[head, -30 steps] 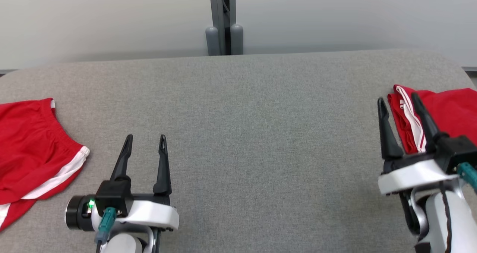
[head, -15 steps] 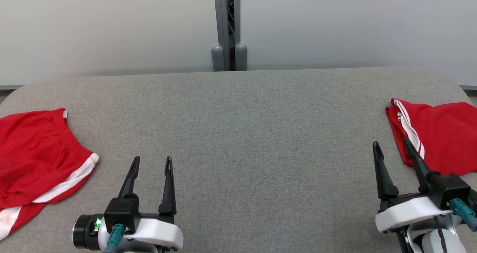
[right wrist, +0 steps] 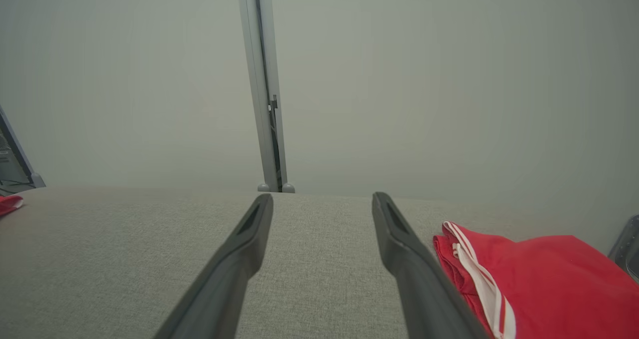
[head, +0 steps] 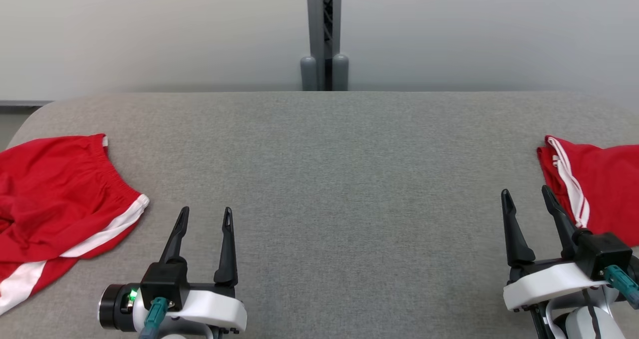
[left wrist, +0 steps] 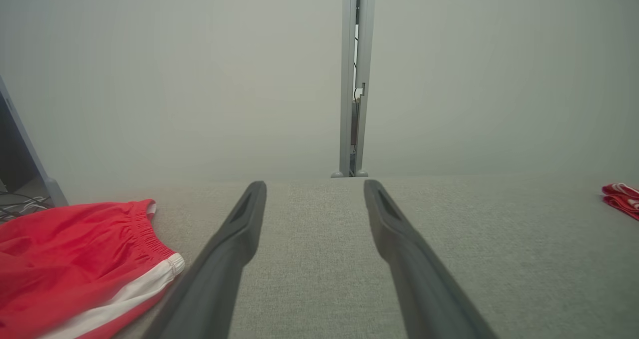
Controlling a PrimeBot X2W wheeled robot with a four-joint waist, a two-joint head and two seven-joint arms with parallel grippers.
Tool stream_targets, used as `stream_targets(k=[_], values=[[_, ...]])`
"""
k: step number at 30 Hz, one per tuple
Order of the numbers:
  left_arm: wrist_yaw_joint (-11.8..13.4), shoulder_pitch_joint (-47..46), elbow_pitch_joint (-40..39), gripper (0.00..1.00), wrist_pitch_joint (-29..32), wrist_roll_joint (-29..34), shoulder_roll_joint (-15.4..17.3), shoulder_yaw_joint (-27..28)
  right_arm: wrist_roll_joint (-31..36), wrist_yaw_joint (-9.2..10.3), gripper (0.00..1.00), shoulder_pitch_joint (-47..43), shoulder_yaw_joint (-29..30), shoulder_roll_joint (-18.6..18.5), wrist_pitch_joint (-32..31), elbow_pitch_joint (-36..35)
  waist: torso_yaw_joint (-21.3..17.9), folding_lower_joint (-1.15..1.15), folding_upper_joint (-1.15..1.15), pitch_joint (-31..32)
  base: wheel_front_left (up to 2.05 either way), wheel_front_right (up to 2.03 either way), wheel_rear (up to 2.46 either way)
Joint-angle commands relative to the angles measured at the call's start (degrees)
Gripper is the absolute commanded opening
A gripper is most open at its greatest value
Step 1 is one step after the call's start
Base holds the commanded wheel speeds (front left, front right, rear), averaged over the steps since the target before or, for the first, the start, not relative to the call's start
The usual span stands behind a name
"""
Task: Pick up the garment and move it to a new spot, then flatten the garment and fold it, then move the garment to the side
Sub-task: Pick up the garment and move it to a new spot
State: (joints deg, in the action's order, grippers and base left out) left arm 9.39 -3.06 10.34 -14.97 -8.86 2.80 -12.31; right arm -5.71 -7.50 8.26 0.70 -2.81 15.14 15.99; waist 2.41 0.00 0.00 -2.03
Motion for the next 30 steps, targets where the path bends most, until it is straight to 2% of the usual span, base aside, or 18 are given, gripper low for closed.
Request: stream_targets(k=[1, 7, 22, 24, 30], values=[[-0.1, -1.2, -0.1, 1.0, -0.2, -0.2, 0.2, 0.0, -0.4, 0.01, 1.0, 0.1, -0.1, -0.2, 0.1, 0.2, 0.8, 0.0, 0.0, -0.4, 0.0, 0.0, 0.0], [0.4, -1.8, 0.9, 1.0, -0.2, -0.6, 0.2, 0.0, -0.9, 0.0, 1.0, 0.3, -1.2, -0.2, 0.1, 0.7, 6.5, 0.0, 0.0, -1.3, 0.0, 0.0, 0.0], [-0.9, 1.0, 1.6, 1.0, -0.2, 1.8, 0.2, 2.4, -4.1, 0.0, 1.0, -1.0, -4.0, -0.3, 0.1, 0.7, 24.9, 0.0, 0.0, 1.1, 0.0, 0.0, 0.0], [-1.2, 1.5, 1.6, 1.0, -0.1, 2.2, 0.2, 3.0, -4.6, 0.01, 1.0, -1.3, -4.3, -0.3, 0.1, 0.5, 26.7, 0.0, 0.0, 1.5, 0.0, 0.0, 0.0], [0.0, 2.7, 0.0, 1.0, -0.1, 1.9, 0.2, 5.1, -5.3, 0.01, 1.0, 1.0, -7.8, -0.3, 0.1, 1.4, 27.7, 0.0, 0.0, 0.6, 0.0, 0.0, 0.0]])
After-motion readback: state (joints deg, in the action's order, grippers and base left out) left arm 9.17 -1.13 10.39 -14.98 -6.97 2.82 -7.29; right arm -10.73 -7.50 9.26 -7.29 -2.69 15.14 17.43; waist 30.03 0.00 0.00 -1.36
